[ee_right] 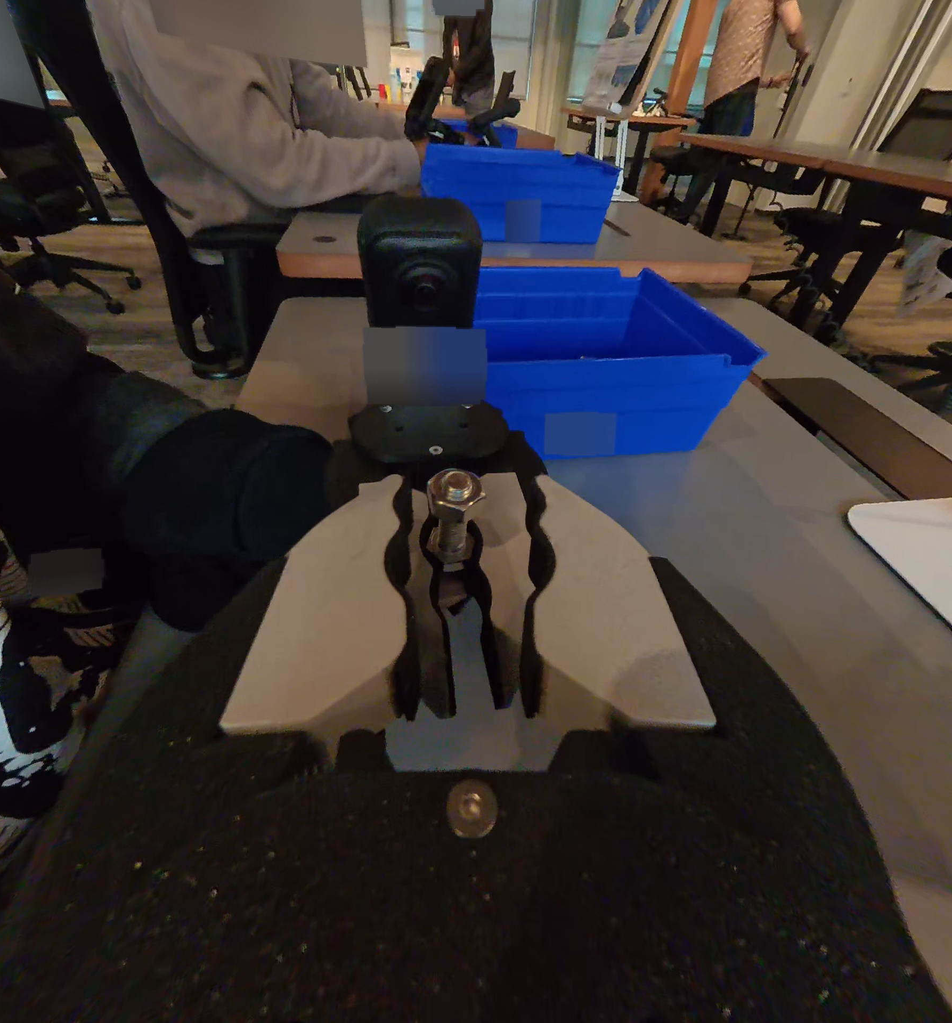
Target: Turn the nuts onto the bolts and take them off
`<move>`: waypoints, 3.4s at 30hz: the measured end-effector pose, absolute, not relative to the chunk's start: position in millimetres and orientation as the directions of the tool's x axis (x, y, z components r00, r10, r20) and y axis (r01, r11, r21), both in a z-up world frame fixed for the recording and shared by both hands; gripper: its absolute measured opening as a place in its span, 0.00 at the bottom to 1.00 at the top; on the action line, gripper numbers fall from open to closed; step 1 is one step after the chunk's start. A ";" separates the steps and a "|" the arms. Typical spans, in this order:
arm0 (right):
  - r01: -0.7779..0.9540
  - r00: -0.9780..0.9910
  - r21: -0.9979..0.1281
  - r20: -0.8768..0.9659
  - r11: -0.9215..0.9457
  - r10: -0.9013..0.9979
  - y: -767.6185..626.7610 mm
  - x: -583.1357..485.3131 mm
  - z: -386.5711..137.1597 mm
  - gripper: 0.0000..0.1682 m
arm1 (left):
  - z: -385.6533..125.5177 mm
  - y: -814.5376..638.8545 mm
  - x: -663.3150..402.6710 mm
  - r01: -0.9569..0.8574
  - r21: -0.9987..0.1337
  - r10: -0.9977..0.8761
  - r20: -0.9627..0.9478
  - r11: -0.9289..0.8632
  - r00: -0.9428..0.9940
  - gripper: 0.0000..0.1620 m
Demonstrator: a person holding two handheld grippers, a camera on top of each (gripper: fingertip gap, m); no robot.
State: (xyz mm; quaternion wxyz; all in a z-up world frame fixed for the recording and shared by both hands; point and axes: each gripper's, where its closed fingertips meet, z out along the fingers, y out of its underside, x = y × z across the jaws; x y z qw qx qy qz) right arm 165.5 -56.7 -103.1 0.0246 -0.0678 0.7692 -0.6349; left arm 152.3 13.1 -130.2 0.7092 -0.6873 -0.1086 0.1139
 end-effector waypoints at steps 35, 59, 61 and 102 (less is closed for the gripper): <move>-0.045 -0.996 -0.995 0.037 0.089 -0.086 -28.0 146.4 -89.5 0.02 | -127.1 10.8 151.9 -0.011 -0.999 0.311 0.005 0.051 0.950 0.08; -0.028 -0.995 -0.996 0.019 0.089 -0.098 -28.8 150.1 -87.4 0.00 | -127.7 11.5 152.1 -0.012 -0.999 0.308 0.003 0.047 0.951 0.08; -0.041 -0.993 -0.994 0.029 0.097 -0.116 -33.8 155.2 -89.1 0.08 | -127.7 10.9 151.9 -0.013 -0.999 0.312 0.002 0.047 0.950 0.08; -0.050 -0.995 -0.993 0.039 0.107 -0.096 -27.9 149.6 -89.9 0.00 | -123.9 7.3 152.4 -0.010 -0.997 0.314 0.012 0.071 0.949 0.07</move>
